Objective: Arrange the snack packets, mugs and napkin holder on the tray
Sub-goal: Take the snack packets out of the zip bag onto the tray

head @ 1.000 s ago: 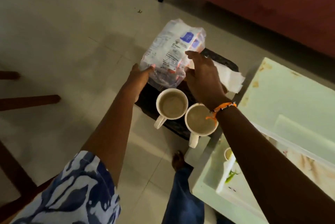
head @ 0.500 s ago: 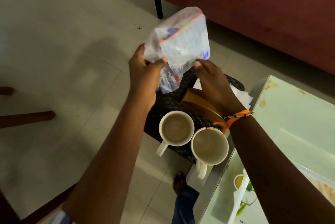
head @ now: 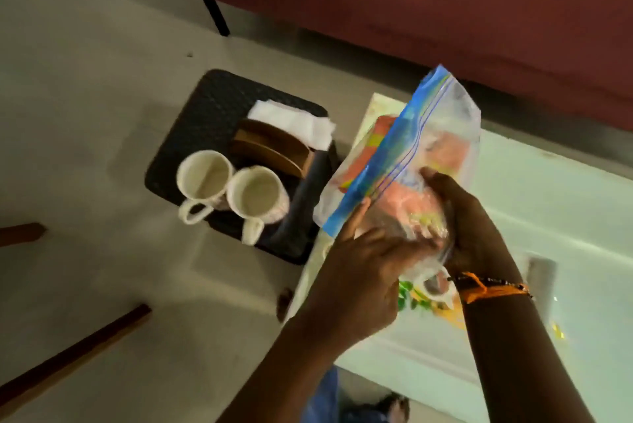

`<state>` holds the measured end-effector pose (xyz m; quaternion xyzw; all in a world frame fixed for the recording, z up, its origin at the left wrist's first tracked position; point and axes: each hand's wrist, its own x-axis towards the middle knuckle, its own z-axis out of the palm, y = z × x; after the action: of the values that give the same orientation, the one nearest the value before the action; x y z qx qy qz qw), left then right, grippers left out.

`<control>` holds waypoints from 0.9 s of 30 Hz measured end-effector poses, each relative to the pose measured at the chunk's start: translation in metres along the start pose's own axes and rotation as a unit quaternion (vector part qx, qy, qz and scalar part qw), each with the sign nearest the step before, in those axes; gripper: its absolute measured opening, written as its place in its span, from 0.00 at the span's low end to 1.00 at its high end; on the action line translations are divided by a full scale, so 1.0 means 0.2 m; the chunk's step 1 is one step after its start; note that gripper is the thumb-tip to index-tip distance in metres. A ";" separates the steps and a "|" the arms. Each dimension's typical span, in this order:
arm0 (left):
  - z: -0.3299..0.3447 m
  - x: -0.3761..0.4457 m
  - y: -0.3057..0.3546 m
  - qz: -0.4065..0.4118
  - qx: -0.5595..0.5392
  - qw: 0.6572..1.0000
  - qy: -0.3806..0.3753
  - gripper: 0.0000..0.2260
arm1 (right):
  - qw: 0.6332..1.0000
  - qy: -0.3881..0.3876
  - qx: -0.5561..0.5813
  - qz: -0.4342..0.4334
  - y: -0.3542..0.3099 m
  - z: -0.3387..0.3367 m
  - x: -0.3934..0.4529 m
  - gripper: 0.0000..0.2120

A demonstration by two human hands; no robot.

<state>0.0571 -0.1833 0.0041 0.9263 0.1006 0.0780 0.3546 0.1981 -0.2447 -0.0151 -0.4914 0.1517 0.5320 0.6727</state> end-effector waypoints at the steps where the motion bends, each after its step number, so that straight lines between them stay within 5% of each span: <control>1: 0.05 -0.03 0.07 0.007 -0.028 0.999 -0.014 0.24 | 1.000 0.009 -0.002 0.004 0.01 -0.12 -0.06 0.24; 4: 0.17 -0.11 0.24 -0.054 -0.182 0.982 0.010 0.21 | 0.997 0.062 -0.049 -0.022 0.06 -0.42 -0.26 0.26; 7: 0.31 -0.13 0.34 -0.170 -0.173 0.964 0.110 0.17 | 0.989 0.098 -0.080 -0.071 0.16 -0.68 -0.46 0.28; 11: 0.47 -0.16 0.40 -0.333 -0.254 0.908 0.018 0.09 | 0.991 0.080 -0.073 -0.084 0.34 -0.88 -0.64 0.27; 15: 0.59 -0.27 0.48 -0.364 -0.305 0.879 -0.046 0.03 | 0.992 0.048 -0.088 -0.079 0.46 -0.99 -0.75 0.26; 20: 0.64 -0.39 0.54 -0.384 -0.467 0.796 0.013 0.07 | 0.997 0.005 -0.069 -0.047 0.58 -0.99 -0.78 0.28; 24: 0.65 -0.43 0.57 -0.365 -0.565 0.739 0.038 0.10 | 0.997 -0.019 -0.073 0.000 0.65 -0.92 -0.76 0.18; 27: 0.68 -0.44 0.61 -0.385 -0.530 0.755 0.025 0.09 | 0.994 0.006 -0.110 0.003 0.65 -0.88 -0.75 0.14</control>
<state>0.0176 -0.3801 -0.0196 0.4707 0.3999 -0.0008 0.7864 0.0839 -0.4801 -0.0536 -0.5652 0.0974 0.5442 0.6123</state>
